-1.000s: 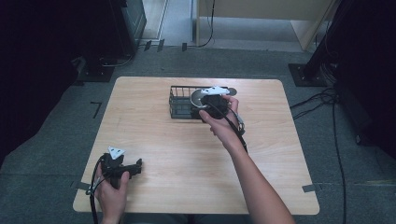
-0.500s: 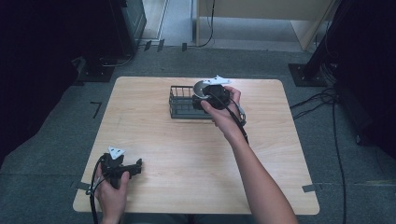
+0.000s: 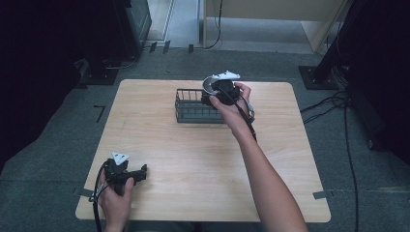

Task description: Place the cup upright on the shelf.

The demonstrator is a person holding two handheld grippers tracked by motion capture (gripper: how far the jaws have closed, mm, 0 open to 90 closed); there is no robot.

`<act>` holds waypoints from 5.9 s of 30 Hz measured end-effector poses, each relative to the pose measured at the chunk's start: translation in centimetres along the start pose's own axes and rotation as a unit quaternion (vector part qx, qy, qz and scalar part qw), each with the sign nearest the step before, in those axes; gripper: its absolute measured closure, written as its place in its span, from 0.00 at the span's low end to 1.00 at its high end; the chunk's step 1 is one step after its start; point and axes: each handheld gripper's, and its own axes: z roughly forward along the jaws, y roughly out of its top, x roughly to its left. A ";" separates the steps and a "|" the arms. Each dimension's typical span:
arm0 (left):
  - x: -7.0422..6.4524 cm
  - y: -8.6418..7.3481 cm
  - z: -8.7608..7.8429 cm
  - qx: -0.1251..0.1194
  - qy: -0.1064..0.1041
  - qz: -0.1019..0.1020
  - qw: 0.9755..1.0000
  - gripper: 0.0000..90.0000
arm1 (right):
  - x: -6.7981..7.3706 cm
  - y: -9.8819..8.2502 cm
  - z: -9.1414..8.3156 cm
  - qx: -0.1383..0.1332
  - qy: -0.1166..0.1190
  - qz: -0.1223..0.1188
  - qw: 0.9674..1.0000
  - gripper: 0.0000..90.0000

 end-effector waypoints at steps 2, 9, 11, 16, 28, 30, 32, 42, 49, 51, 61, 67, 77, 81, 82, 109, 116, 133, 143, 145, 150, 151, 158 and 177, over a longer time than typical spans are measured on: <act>0.0 0.0 0.0 0.000 0.000 0.000 1.000 0.00 | -0.2 0.1 0.3 0.001 -0.005 0.001 1.000 0.20; 0.0 0.0 0.0 0.000 0.000 0.000 1.000 0.00 | -1.2 0.2 1.6 0.004 -0.025 0.008 1.000 0.20; 0.0 0.0 0.0 0.000 0.000 0.000 1.000 0.00 | -1.5 0.1 2.1 0.007 -0.030 0.011 0.999 0.20; 0.0 0.0 0.0 0.000 0.000 0.000 1.000 0.00 | -2.0 -0.3 3.2 0.015 -0.037 0.017 0.999 0.20; 0.0 0.0 0.0 0.000 0.000 0.001 1.000 0.00 | -2.2 -1.6 5.3 0.025 -0.043 0.028 0.998 0.20; 0.0 0.0 0.0 0.000 0.000 0.000 1.000 0.00 | -2.2 -1.9 5.6 0.029 -0.044 0.029 0.998 0.20; 0.0 0.0 0.0 0.000 0.000 0.000 1.000 0.00 | -2.2 -2.2 5.8 0.033 -0.046 0.031 0.998 0.20; 0.0 0.0 0.0 0.000 0.000 0.000 1.000 0.00 | -2.4 -3.1 6.3 0.040 -0.045 0.029 0.998 0.20; 0.0 0.0 0.0 0.000 0.000 0.000 1.000 0.00 | -2.4 -3.7 6.6 0.047 -0.044 0.026 0.998 0.20; 0.0 0.0 0.0 0.000 0.000 0.000 1.000 0.00 | -2.4 -3.8 6.7 0.048 -0.044 0.027 0.997 0.20; 0.0 0.0 0.0 0.000 0.000 0.000 1.000 0.00 | -2.5 -3.9 6.4 0.055 -0.044 0.032 0.997 0.16; 0.0 0.0 0.0 0.000 0.000 0.000 1.000 0.00 | -2.7 -3.5 5.3 0.048 -0.025 0.040 0.998 0.12; 0.0 0.0 0.0 0.000 0.000 0.000 1.000 0.00 | -3.0 -3.5 3.2 0.041 -0.009 0.029 0.999 0.08; 0.0 0.0 0.0 0.000 0.000 0.000 1.000 0.00 | -3.2 -3.8 2.3 0.036 -0.006 0.029 0.999 0.08; 0.0 0.0 0.0 0.000 0.000 0.000 1.000 0.00 | -3.2 -3.9 2.1 0.035 -0.007 0.031 0.999 0.08; 0.0 0.0 0.0 0.000 0.000 0.000 1.000 0.00 | -5.5 -7.3 -2.8 0.029 -0.024 0.018 0.999 0.09; 0.0 0.0 0.0 0.000 0.000 0.000 1.000 0.00 | -6.1 -8.3 -3.9 0.028 -0.025 0.022 0.999 0.09; 0.0 0.0 0.0 0.000 0.000 0.000 1.000 0.00 | -7.6 -10.8 -6.5 0.023 -0.039 0.025 0.999 0.09; 0.0 0.0 0.0 -0.001 0.000 0.000 1.000 0.00 | -9.0 -12.8 -7.7 0.026 -0.049 0.038 0.998 0.09; 0.0 0.0 0.0 -0.001 0.000 0.000 1.000 0.00 | -9.3 -13.2 -8.0 0.026 -0.051 0.041 0.997 0.09; 0.0 0.0 0.0 -0.001 0.000 0.000 1.000 0.00 | -9.9 -14.2 -8.6 0.030 -0.057 0.046 0.997 0.09; 0.0 0.0 0.0 -0.001 0.000 0.000 1.000 0.00 | -10.0 -14.4 -8.7 0.031 -0.058 0.046 0.997 0.09; 0.0 0.0 0.0 -0.001 0.000 0.000 1.000 0.00 | -10.9 -15.4 -9.9 0.033 -0.067 0.049 0.996 0.09; 0.0 0.0 0.0 0.000 0.000 0.001 1.000 0.00 | -13.4 -18.3 -12.8 0.037 -0.089 0.068 0.993 0.09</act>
